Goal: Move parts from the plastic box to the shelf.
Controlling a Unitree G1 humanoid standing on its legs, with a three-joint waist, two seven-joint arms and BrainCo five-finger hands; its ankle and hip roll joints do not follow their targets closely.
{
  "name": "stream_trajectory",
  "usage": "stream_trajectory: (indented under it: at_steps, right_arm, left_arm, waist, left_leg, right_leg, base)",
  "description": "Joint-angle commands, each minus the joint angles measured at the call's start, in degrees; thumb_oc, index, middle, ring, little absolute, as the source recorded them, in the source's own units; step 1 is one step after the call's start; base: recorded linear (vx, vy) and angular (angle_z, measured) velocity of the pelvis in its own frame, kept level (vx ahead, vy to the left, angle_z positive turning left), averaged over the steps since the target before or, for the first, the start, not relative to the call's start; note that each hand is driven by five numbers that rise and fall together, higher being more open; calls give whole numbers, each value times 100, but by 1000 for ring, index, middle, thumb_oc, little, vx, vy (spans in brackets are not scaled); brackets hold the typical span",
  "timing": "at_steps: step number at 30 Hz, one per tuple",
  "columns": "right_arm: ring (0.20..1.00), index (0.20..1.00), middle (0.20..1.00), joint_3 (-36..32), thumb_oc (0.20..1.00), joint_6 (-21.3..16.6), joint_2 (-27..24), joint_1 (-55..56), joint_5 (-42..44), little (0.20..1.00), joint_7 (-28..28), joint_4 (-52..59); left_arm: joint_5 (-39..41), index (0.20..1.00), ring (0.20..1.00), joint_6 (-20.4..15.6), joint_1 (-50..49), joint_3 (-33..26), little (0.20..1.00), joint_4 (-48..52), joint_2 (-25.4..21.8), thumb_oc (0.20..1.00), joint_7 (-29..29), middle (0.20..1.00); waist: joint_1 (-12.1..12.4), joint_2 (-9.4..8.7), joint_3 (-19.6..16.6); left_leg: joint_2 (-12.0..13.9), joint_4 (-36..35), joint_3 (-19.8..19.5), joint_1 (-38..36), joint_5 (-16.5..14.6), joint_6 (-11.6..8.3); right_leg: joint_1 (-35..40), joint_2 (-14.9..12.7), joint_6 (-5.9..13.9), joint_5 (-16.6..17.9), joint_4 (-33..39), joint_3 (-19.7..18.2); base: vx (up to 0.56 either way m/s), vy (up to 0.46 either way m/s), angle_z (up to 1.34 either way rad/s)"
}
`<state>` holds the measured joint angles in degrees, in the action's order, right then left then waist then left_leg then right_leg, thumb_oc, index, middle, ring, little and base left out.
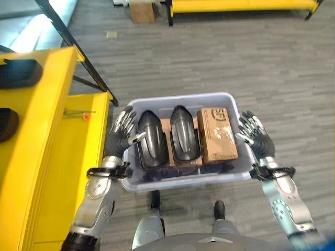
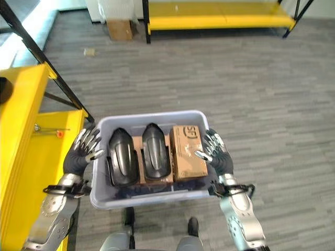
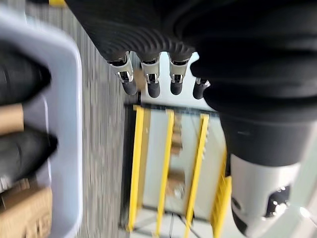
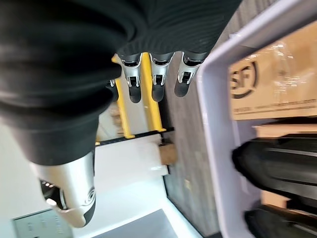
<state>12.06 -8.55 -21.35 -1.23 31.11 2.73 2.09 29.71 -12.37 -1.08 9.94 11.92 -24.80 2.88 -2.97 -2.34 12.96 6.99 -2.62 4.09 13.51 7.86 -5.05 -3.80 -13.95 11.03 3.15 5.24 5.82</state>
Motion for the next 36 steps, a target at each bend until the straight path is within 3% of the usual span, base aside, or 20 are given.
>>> stream_trajectory:
  at_steps: [1, 6, 8, 17, 26, 36]
  right_arm:
    - [1000, 1000, 1000, -93, 1000, -419, 63, -357, -93, 1000, 237, 87]
    - [1000, 1000, 1000, 543, 1000, -405, 372, -1521, -300, 1000, 783, -615]
    - [1000, 1000, 1000, 546, 1000, -414, 377, -1544, -300, 1000, 785, -634]
    - [1000, 1000, 1000, 887, 1000, -617, 847, -3161, -479, 1000, 1531, -963]
    - [1000, 1000, 1000, 515, 1000, -736, 700, -3816, -988, 1000, 2108, -961]
    - [1000, 1000, 1000, 370, 1000, -732, 537, -4019, -1230, 1000, 2309, -925]
  left_arm:
    - [-208, 1000, 1000, -437, 141, -210, 1000, 250, -32, 1000, 223, 1000]
    - [-232, 1000, 1000, -471, 540, 99, 1000, 63, 31, 1000, 548, 1000]
    - [-234, 1000, 1000, -474, 554, 95, 1000, 56, 30, 1000, 550, 1000]
    - [-521, 1000, 1000, -592, 1413, 375, 1000, -133, 247, 1000, 1289, 1000]
    - [-660, 1000, 1000, -669, 1664, 354, 1000, -63, 281, 1000, 1614, 1000]
    - [-749, 1000, 1000, -706, 1648, 339, 1000, -36, 243, 1000, 1721, 1000]
  waist:
    - [92, -26, 81]
    - [253, 50, 566]
    - [255, 47, 568]
    - [354, 119, 1395]
    - [392, 140, 1666]
    - [430, 197, 1683]
  left_leg:
    - [526, 619, 345, -220, -516, -223]
    - [517, 675, 386, 161, -421, -249]
    - [519, 687, 388, 177, -425, -248]
    - [494, 1009, 387, 947, -420, -232]
    - [400, 1204, 271, 1438, -470, -206]
    - [336, 1261, 234, 1598, -515, -203]
  right_leg:
    - [-227, -541, 86, 31, -458, 20]
    - [-674, -563, 83, 157, -476, -1]
    - [-692, -562, 83, 157, -484, -8]
    - [-1546, -575, 49, 257, -815, -120]
    - [-1884, -594, 10, 288, -889, -134]
    - [-2019, -611, -12, 244, -935, -114]
  base:
    - [-141, -19, 1]
    - [-87, -13, -4]
    - [-49, -3, 0]
    - [-81, -4, 2]
    - [-8, -3, 0]
    - [0, 0, 0]
